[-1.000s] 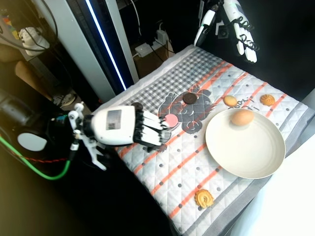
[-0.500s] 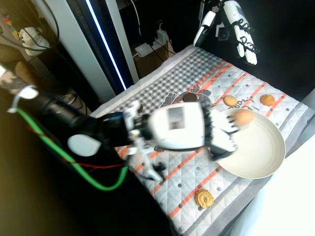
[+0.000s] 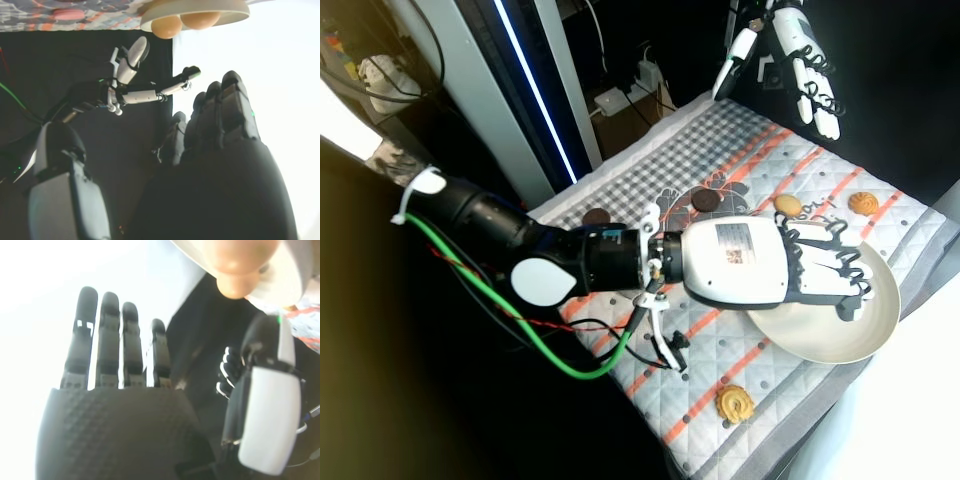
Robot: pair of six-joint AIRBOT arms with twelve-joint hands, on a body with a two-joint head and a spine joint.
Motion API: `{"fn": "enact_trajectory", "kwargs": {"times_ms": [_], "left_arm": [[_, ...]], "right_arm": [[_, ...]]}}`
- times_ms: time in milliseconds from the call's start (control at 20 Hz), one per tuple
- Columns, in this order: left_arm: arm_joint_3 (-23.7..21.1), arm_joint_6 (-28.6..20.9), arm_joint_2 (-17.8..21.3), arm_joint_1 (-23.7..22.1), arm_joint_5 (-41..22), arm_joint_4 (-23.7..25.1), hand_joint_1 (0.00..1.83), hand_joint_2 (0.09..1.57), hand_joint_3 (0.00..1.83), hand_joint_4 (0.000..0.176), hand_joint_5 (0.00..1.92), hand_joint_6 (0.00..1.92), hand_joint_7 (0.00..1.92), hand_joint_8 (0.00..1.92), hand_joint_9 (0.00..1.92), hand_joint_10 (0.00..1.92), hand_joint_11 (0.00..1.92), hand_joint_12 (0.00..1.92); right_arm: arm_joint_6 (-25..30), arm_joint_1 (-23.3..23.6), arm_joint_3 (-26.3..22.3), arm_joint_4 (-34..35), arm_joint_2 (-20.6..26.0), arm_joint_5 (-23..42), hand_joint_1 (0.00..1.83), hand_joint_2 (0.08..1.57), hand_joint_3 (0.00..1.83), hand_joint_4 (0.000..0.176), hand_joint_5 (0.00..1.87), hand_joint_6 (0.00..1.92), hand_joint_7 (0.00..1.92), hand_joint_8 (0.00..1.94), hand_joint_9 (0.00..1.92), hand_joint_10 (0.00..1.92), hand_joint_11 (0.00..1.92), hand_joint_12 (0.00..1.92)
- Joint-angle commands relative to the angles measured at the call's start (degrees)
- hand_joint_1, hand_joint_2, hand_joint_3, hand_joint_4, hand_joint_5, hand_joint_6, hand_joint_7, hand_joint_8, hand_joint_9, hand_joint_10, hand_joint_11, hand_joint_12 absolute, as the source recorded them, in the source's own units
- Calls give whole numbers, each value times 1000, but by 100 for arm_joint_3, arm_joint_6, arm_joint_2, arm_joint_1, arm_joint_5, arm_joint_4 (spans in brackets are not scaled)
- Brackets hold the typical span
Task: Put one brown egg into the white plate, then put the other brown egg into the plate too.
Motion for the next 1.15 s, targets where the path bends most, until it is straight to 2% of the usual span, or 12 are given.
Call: {"fn": "enact_trajectory", "kwargs": {"times_ms": [0,100,200,300,500,550,650,750,800,950,1050,1100], "left_arm": [[-5,-70,93,-13,-934,-151,578,874,8,176,4,1,0,0,0,0,0,0],[84,-655,148,106,-1317,-168,644,864,2,176,0,0,0,0,0,0,0,0],[222,-1384,159,227,-1727,-168,728,837,0,176,3,1,0,0,0,0,0,0],[311,-1923,160,448,-2142,-260,723,837,0,105,15,5,0,0,0,0,0,0],[415,-3116,77,1262,-3568,-652,742,820,0,113,20,5,0,0,0,0,0,0],[454,-3390,18,1396,-3867,-687,752,835,0,60,3,0,0,0,0,0,0,0],[620,-4169,-164,1551,-4307,-680,684,846,0,62,0,0,0,0,0,0,0,0],[846,-4848,-397,1588,-4590,-651,489,953,0,66,55,4,158,5,201,12,0,690],[939,-5078,-490,1588,-4741,-653,413,1000,6,0,42,2,161,3,228,12,0,873],[985,-5277,-552,1301,-4881,-391,519,1108,14,0,106,11,265,13,298,17,0,846],[981,-5164,-536,916,-4882,-15,186,1332,9,78,221,11,285,0,438,14,100,1006],[977,-5156,-510,759,-4884,80,168,1374,8,48,232,6,210,0,400,3,28,1098]], "right_arm": [[-7,102,-56,551,262,1029,348,868,0,150,67,2,155,6,133,2,0,854],[-7,-166,-415,1015,736,1702,371,863,0,159,78,3,157,3,127,0,0,754],[-7,-573,-840,1535,1208,2362,442,856,1,140,61,8,143,8,63,13,0,140],[-7,-1031,-1286,2021,1620,2996,460,862,3,157,79,4,160,2,49,4,0,15],[-7,-2146,-2139,2945,2198,4332,509,932,7,119,104,3,202,6,115,15,0,0],[-7,-2357,-2298,3086,2296,4617,559,900,0,125,132,11,219,9,135,19,0,0],[-7,-2679,-2579,3263,2504,5193,579,917,0,107,136,3,254,6,188,17,22,12],[-7,-2721,-2800,3271,2647,5566,484,1020,9,93,86,0,271,0,267,11,221,103],[-7,-2720,-2908,3265,2704,5782,571,1021,3,53,135,5,295,3,305,10,239,103],[-7,-2540,-3287,2981,2923,6069,527,1036,8,30,43,0,263,0,343,2,283,98],[-7,-2244,-3449,2580,3004,6069,474,1229,1,0,461,16,350,7,338,10,210,126],[-7,-2130,-3462,2510,3001,6072,423,1292,0,0,570,2,448,1,434,1,160,547]]}}
